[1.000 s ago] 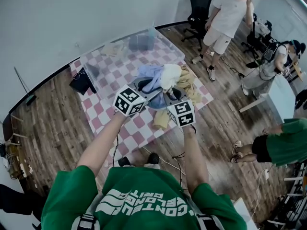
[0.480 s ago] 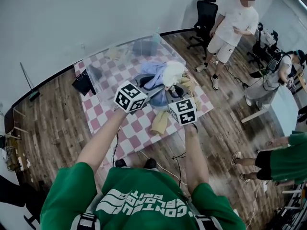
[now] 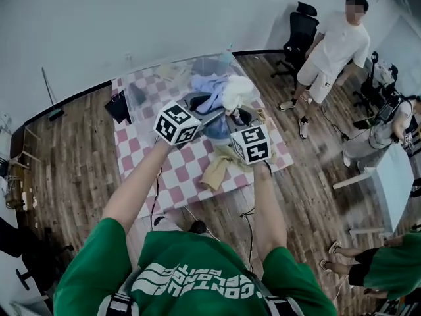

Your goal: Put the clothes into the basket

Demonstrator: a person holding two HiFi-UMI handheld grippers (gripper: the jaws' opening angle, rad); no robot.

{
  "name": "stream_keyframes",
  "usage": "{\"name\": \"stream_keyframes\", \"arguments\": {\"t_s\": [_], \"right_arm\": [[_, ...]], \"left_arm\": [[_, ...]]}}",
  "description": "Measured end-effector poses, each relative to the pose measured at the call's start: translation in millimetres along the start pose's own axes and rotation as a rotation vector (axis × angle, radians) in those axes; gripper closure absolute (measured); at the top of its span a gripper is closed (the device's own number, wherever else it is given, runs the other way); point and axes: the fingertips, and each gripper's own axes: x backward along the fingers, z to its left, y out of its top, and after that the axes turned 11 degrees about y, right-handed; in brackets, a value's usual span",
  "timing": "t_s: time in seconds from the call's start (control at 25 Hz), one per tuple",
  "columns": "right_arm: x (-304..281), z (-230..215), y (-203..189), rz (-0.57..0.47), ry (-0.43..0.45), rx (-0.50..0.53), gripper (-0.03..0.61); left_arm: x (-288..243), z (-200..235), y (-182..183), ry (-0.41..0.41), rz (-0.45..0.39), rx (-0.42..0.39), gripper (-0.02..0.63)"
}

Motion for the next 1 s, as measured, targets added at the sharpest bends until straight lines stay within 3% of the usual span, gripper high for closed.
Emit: {"name": "stream_keyframes", "arguments": {"t_s": [0.6,1.0], "right_arm": [[-81,-39,68,-0.077,0.103,0.049,0.491],[-163,-61,76,-0.048,0.148,0.051,0.491]], "left_arm": [[-9,100,41,0.141,-0.018,-0.050,0.439],[-26,181,24,0.169,-0.008,-0.027,0.439]]}}
